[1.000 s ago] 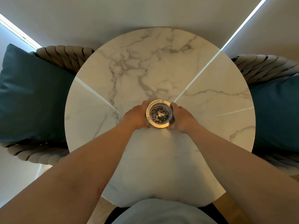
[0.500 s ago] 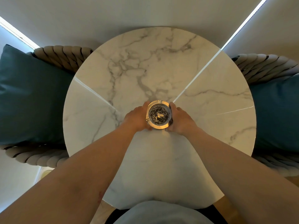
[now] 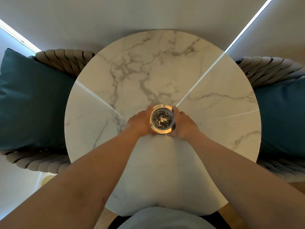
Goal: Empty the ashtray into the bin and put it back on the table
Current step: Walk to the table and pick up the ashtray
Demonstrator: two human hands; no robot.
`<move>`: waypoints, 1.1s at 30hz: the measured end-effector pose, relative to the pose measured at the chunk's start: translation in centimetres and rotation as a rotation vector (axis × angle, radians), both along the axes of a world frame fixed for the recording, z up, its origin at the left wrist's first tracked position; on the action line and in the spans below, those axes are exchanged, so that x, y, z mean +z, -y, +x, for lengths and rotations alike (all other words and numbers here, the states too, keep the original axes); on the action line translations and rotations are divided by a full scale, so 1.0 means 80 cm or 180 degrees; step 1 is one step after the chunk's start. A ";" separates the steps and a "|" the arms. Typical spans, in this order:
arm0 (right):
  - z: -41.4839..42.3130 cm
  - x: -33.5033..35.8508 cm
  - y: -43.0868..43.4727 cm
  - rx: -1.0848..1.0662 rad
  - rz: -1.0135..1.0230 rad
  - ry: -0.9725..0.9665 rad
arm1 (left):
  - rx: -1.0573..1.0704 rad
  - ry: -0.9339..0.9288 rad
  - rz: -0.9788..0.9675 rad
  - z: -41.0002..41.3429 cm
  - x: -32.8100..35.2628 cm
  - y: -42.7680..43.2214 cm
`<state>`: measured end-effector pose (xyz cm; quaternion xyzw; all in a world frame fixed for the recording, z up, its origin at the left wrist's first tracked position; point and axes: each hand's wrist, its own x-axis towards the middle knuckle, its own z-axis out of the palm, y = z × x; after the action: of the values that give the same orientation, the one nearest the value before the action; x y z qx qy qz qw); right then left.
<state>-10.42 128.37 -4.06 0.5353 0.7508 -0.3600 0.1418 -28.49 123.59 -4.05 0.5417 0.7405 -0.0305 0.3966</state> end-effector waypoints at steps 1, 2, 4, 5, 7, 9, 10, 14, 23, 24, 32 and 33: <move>0.000 0.000 0.000 0.0002 -0.0001 0.0005 | -0.0004 0.0002 0.0005 0.000 0.000 0.001; 0.000 0.001 0.001 0.0007 -0.0002 0.0015 | -0.0014 -0.0002 0.0010 0.001 0.000 0.001; 0.001 0.002 0.002 0.0011 0.0003 0.0023 | -0.0031 -0.0020 0.0018 0.002 0.001 0.003; 0.002 0.002 0.003 0.0009 0.0006 0.0017 | -0.0032 -0.0025 0.0025 0.002 0.001 0.004; 0.003 0.004 0.006 0.0012 0.0002 0.0011 | -0.0035 -0.0026 0.0039 0.003 0.002 0.006; 0.005 0.006 0.008 0.0012 -0.0003 0.0006 | -0.0044 -0.0031 0.0041 0.004 0.003 0.008; 0.005 0.007 0.009 0.0008 0.0002 -0.0002 | -0.0052 -0.0035 0.0040 0.004 0.004 0.009; 0.008 0.012 0.014 0.0016 0.0023 -0.0052 | -0.0076 -0.0040 0.0075 0.005 0.008 0.015; 0.017 0.029 0.036 0.0073 0.0100 -0.0054 | -0.0053 0.0026 0.0209 0.011 0.024 0.041; 0.019 0.031 0.040 0.0081 0.0110 -0.0051 | -0.0070 0.0010 0.0216 0.013 0.027 0.045; 0.037 0.045 0.083 0.0118 0.0170 -0.0063 | -0.0097 0.0006 0.0318 0.027 0.040 0.093; 0.038 0.045 0.085 0.0117 0.0150 -0.0052 | -0.0089 0.0003 0.0309 0.028 0.039 0.095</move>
<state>-7.42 121.55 -0.50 0.5216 0.7699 -0.3439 0.1297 -26.28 115.98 -0.93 0.5706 0.7333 0.0002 0.3698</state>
